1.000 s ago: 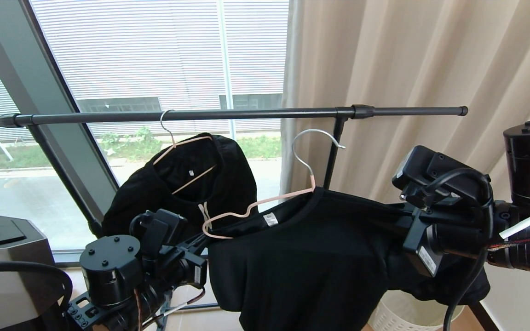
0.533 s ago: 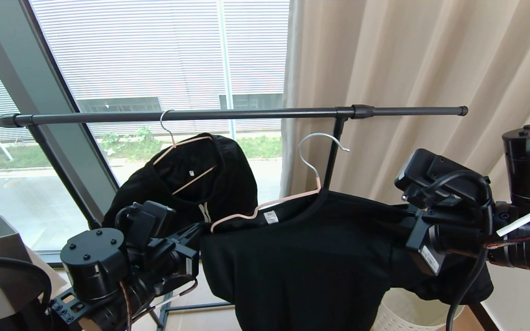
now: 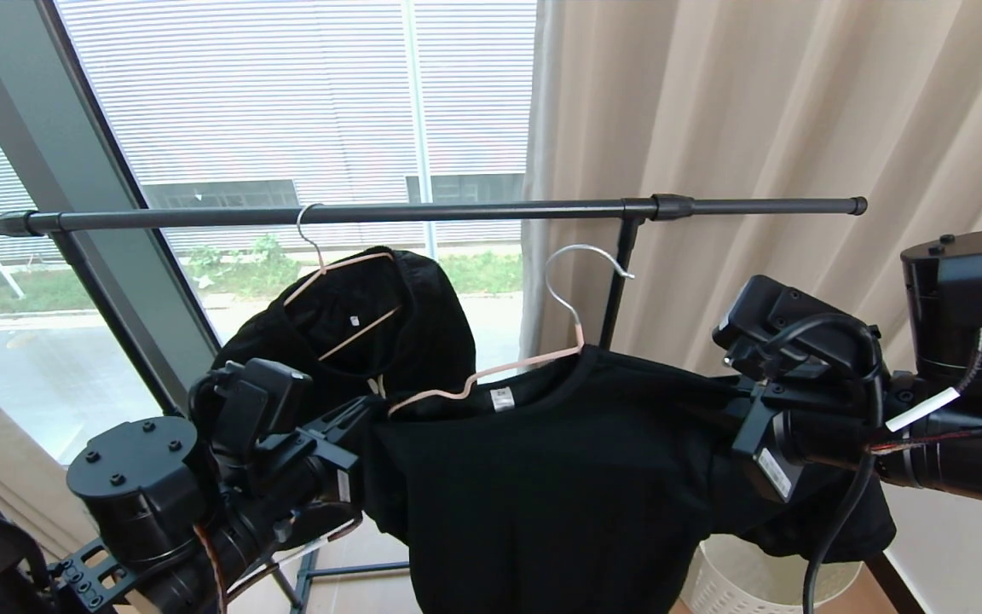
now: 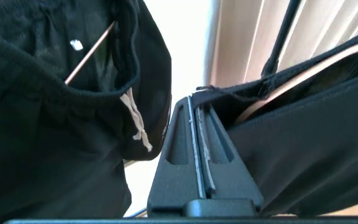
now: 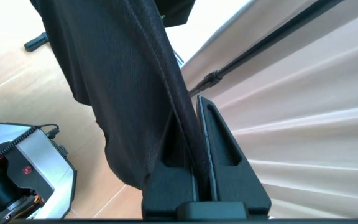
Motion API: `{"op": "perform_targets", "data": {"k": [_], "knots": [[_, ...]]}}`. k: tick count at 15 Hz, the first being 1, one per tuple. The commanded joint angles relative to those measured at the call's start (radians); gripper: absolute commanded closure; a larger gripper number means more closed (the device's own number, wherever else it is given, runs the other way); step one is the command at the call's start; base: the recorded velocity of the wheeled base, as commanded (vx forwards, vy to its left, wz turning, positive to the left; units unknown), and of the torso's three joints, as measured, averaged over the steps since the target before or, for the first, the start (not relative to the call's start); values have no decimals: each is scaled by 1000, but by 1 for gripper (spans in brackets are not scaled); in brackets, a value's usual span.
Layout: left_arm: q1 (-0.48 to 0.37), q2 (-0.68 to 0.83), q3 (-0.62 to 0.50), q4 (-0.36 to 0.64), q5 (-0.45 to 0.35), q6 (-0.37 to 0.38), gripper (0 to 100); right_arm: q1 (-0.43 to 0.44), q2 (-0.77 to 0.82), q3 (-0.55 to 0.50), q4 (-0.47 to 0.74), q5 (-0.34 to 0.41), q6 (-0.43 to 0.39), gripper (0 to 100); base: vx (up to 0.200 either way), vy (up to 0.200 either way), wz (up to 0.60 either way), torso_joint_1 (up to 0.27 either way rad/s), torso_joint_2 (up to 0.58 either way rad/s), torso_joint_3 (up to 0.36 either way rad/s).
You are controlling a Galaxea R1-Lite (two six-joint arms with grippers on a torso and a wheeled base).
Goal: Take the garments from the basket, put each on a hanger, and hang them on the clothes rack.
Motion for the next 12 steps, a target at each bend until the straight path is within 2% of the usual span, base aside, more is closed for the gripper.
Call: {"op": "perform_targets", "data": {"k": [1, 4, 7, 12], "knots": [[-29, -26, 7, -1, 1, 0, 100, 13, 34, 22, -25, 17, 1, 100, 0, 0, 0, 0, 0, 0], [-83, -34, 8, -1, 11, 0, 100, 19, 78, 36, -78, 26, 1, 100, 0, 0, 0, 0, 0, 0], [-94, -48, 10, -1, 11, 1, 100, 31, 117, 34, -94, 25, 19, 100, 0, 0, 0, 0, 0, 0], [-169, -111, 36, -1, 13, 20, 100, 74, 207, 57, -235, 22, 72, 100, 0, 0, 0, 0, 0, 0]]}}
